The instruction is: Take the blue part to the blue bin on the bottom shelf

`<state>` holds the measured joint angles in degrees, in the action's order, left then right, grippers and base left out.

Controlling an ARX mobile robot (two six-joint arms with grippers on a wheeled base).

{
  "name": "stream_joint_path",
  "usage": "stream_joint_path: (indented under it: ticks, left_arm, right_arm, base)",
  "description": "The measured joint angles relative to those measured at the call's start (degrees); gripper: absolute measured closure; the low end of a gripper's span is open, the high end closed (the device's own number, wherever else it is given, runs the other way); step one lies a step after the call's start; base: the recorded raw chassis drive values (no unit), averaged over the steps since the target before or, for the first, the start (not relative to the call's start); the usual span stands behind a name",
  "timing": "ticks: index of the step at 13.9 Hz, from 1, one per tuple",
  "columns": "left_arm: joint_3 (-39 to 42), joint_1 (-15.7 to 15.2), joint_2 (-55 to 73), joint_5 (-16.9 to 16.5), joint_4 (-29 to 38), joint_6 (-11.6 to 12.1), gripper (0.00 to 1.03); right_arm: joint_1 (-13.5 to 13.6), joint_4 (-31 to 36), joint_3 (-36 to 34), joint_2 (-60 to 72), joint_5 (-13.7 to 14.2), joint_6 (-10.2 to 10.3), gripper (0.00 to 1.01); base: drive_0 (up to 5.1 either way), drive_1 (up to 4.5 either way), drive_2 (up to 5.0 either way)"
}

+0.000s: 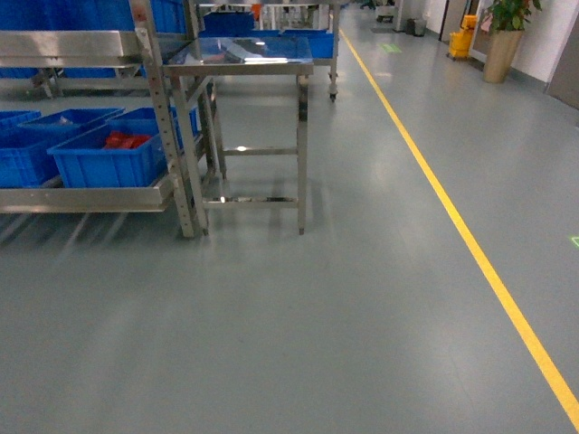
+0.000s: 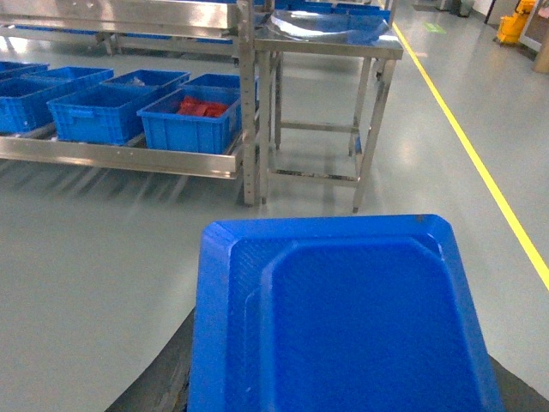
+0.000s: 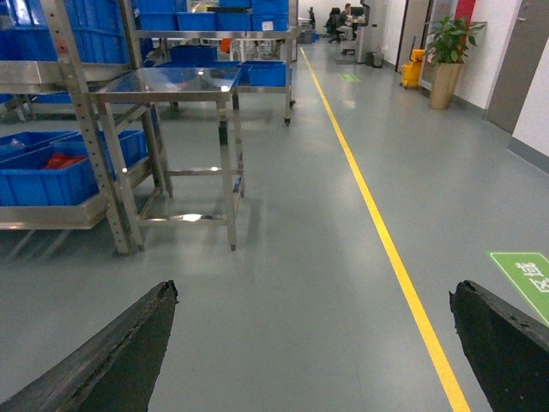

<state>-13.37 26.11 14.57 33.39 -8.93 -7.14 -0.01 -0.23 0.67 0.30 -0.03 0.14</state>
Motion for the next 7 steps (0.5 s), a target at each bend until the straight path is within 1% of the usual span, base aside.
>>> stream_joint_path:
  ticks: [7]
  left_arm:
    - [0.0, 0.0, 0.0, 0.0, -0.1, 0.0, 0.60]
  right_arm:
    - [0.0, -0.2, 0.0, 0.0, 0.0, 0.0, 0.03]
  base:
    - [0.0, 4.33, -4.3]
